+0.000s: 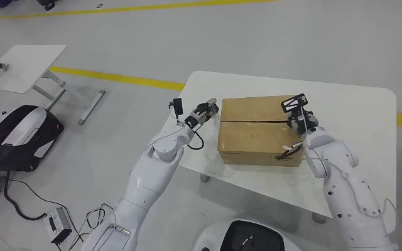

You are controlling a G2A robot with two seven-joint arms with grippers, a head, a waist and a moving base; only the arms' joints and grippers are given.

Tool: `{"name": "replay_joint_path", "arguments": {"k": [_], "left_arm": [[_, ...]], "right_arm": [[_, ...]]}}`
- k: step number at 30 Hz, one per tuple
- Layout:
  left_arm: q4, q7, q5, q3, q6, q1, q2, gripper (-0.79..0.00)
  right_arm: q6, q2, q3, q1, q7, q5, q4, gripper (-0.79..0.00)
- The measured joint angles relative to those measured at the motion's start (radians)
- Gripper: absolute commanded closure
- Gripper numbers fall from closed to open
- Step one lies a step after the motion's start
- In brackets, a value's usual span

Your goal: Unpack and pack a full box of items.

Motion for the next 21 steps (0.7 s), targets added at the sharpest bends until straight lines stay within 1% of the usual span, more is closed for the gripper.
{"name": "replay_joint_path", "arguments": {"k": [5, 8, 11, 13, 17, 21], "left_arm": [[-0.013, 0.003, -0.002, 0.02, 0.009, -0.024, -0.005, -0.249], [-0.029, 0.001, 0.004, 0.041, 0.017, -0.038, -0.01, -0.234], [-0.035, 0.011, 0.027, 0.07, 0.02, -0.052, -0.015, -0.234], [-0.025, 0.014, 0.027, 0.092, 0.021, -0.06, -0.02, -0.225], [-0.008, 0.018, 0.027, 0.121, 0.018, -0.074, -0.028, -0.234], [-0.017, 0.023, 0.049, 0.149, 0.02, -0.087, -0.034, -0.228]], "right_arm": [[0.014, -0.009, -0.01, 0.019, -0.015, 0.007, 0.022, 0.0], [0.029, -0.007, 0.008, 0.012, -0.011, 0.006, -0.007, 0.0], [0.041, 0.001, 0.04, -0.013, 0.003, 0.001, -0.059, 0.0], [0.043, 0.008, 0.07, -0.038, 0.018, -0.002, -0.102, 0.0], [0.045, 0.022, 0.129, -0.088, 0.046, -0.015, -0.184, 0.0], [0.052, 0.035, 0.193, -0.136, 0.074, -0.023, -0.271, 0.0]]}}
